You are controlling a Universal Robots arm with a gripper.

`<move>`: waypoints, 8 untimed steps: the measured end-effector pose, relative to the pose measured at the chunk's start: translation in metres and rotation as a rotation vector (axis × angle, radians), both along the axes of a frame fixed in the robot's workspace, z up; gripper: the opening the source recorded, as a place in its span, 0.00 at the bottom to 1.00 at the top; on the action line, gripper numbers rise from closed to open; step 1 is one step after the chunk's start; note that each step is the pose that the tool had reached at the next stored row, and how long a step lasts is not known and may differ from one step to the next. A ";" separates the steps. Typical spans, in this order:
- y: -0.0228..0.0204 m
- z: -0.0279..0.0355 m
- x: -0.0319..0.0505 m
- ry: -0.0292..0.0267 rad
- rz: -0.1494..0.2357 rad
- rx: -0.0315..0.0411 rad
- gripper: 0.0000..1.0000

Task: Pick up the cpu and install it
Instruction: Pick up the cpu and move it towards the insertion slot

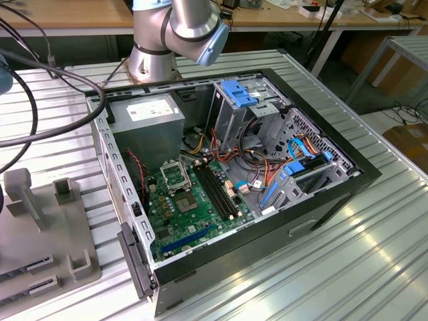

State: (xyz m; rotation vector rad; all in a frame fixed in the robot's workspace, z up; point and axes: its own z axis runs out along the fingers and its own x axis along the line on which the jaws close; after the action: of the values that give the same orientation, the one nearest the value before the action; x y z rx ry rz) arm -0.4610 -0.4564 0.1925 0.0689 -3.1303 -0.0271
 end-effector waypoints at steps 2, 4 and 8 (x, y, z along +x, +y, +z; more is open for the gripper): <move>0.0001 -0.0002 0.0000 0.0000 0.000 -0.0013 0.62; 0.0001 -0.0006 0.0001 -0.0001 0.000 -0.0013 0.62; 0.0001 -0.0015 0.0004 -0.0001 -0.001 -0.0014 0.62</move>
State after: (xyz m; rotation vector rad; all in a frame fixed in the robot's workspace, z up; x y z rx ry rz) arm -0.4606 -0.4562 0.1910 0.0678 -3.1304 -0.0250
